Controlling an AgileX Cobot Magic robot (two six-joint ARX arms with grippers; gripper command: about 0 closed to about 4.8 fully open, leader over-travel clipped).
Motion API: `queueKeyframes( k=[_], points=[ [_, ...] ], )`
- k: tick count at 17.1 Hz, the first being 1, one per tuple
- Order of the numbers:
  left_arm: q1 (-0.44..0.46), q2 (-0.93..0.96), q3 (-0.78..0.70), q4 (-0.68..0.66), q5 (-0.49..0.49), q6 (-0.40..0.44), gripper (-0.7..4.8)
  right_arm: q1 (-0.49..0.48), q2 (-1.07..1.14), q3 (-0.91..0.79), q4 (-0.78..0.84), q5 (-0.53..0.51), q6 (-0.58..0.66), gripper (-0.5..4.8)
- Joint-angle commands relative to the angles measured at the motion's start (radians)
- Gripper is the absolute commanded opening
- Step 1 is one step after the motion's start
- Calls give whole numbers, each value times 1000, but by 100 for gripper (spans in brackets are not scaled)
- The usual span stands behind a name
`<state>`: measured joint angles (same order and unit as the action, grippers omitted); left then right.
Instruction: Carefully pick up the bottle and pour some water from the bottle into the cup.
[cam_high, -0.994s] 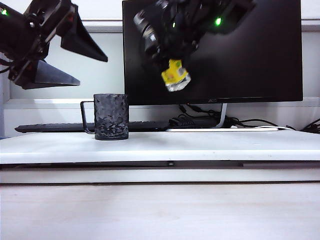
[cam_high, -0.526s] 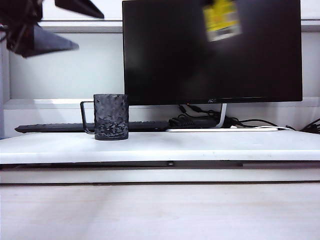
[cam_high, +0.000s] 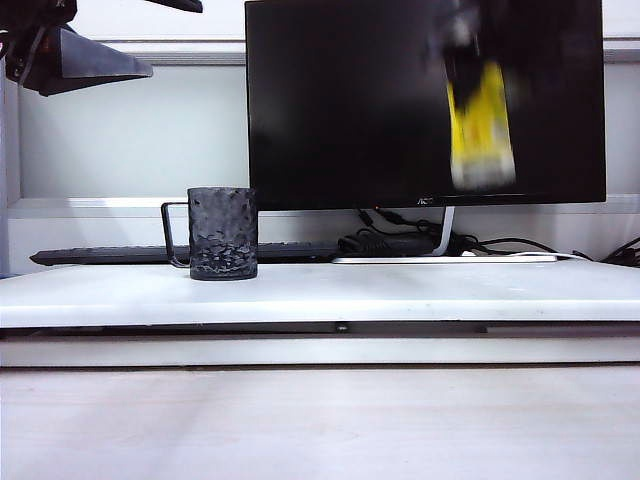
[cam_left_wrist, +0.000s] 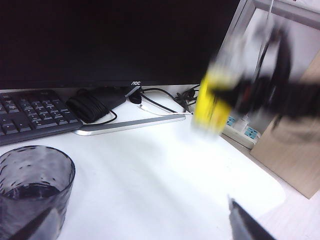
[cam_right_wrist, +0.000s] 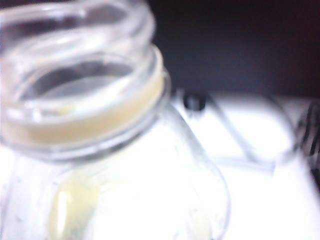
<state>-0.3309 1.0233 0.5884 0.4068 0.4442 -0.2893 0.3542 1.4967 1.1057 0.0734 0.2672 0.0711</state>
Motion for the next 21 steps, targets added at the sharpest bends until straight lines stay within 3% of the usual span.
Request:
queueKeyframes(
  k=[1,6,16,18,21],
  points=[
    [1,-3,3,12,5,2,479,0,8,-117,222,-9,15,210],
    [1,-3,2,-3,4,22,479,0,171,-177,388,-68,46,210],
    [1,-3,2,-27,-18,28,479,0,177,-177,432,-91,60,226],
    [1,-3,2,-39,-17,27,479,0,175,-177,431,-93,60,282],
    [1,-3,2,-45,-17,27,479,0,173,-177,425,-122,60,285]
  ],
)
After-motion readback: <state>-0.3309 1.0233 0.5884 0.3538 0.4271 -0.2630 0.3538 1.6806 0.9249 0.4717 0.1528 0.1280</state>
